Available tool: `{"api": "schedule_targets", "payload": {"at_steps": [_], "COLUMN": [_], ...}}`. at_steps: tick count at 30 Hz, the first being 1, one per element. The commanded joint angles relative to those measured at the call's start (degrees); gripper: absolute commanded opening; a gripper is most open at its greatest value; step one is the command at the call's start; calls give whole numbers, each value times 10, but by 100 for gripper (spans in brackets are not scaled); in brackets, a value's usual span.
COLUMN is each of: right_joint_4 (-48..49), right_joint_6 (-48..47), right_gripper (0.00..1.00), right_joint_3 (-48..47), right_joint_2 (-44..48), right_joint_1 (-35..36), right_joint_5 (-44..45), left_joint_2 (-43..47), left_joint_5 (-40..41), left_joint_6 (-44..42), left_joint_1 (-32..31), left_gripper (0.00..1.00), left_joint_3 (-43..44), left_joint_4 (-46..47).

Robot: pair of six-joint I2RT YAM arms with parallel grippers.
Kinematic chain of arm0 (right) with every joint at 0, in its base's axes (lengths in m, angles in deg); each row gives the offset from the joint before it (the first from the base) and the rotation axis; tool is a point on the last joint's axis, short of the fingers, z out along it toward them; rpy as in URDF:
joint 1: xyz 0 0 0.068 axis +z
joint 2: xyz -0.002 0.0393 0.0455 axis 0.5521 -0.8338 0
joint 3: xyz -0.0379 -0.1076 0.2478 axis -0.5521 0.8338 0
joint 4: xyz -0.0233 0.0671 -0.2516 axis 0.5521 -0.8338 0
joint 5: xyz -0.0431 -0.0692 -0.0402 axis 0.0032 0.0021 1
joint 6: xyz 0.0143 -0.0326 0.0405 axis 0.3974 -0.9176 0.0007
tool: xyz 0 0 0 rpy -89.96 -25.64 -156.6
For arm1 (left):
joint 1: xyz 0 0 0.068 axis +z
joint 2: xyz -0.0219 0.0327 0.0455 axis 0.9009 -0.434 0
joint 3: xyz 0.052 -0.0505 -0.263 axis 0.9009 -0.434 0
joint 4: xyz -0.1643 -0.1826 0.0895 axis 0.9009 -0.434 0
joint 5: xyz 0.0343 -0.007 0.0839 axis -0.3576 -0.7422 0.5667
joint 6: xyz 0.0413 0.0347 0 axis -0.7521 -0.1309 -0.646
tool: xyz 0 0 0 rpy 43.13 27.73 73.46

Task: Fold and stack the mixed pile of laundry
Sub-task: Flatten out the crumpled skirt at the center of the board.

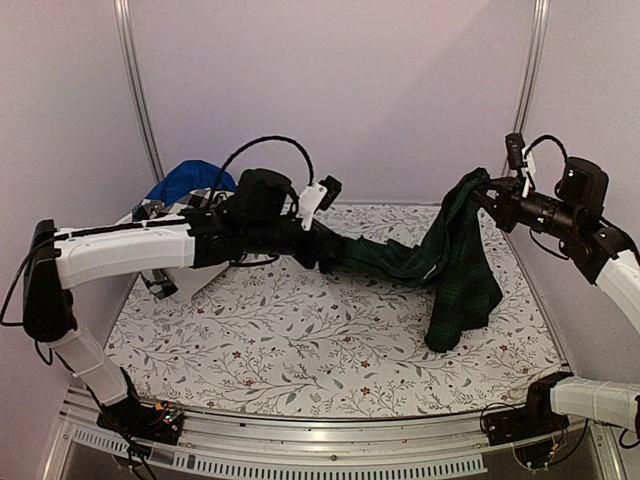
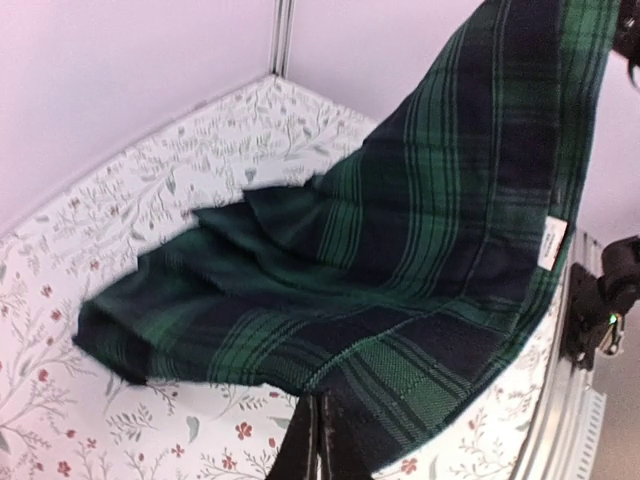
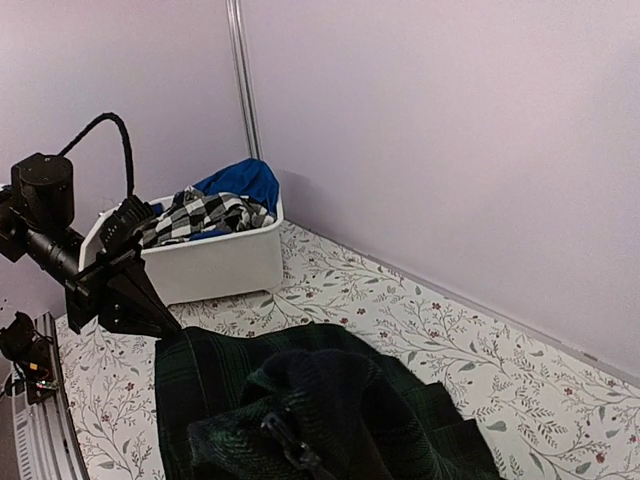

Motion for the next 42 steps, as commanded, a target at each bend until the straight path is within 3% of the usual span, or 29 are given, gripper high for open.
{"api": "schedule_targets", "payload": {"at_steps": [1, 7, 13, 17, 21, 24, 27, 31, 36, 38, 39, 42], "right_joint_4": [47, 86, 137, 162, 162, 155, 150, 88, 41, 30, 23, -6], "right_joint_6": [6, 2, -34, -44, -49, -79, -106, -167, -195, -184, -183, -181], "right_gripper": [3, 4, 4, 4, 5, 5, 5, 10, 61, 94, 98, 99], "right_joint_3": [-68, -113, -156, -247, -372, -435, -434, -338, -116, -55, -48, -76], "right_joint_2": [33, -2, -123, -240, -343, -388, -390, -354, -225, -175, -157, -122], "right_joint_1": [2, 2, 0, -21, -44, -47, -47, -36, -6, -1, 5, 9], "right_joint_5": [-27, 26, 104, 99, 63, 25, -40, -101, -82, -69, -54, -45], "left_joint_2": [73, 80, -14, -134, -262, -263, -198, -73, 26, 33, 29, 42], "left_joint_5": [20, 28, -58, -128, -152, -147, -138, -158, -201, -193, -213, -216], "left_joint_6": [-21, -21, 29, 63, 67, 54, 31, 20, 4, 1, 5, 7], "left_joint_1": [-1, 25, 161, 248, 290, 301, 302, 301, 267, 247, 245, 236], "left_gripper": [0, 0, 0, 0, 0, 0, 0, 0, 0, 0, 2, 35], "left_joint_3": [29, 90, 169, 322, 565, 610, 515, 238, -51, -106, -122, -173], "left_joint_4": [20, 25, 64, 93, 2, -9, 11, 99, 158, 135, 110, 40]}}
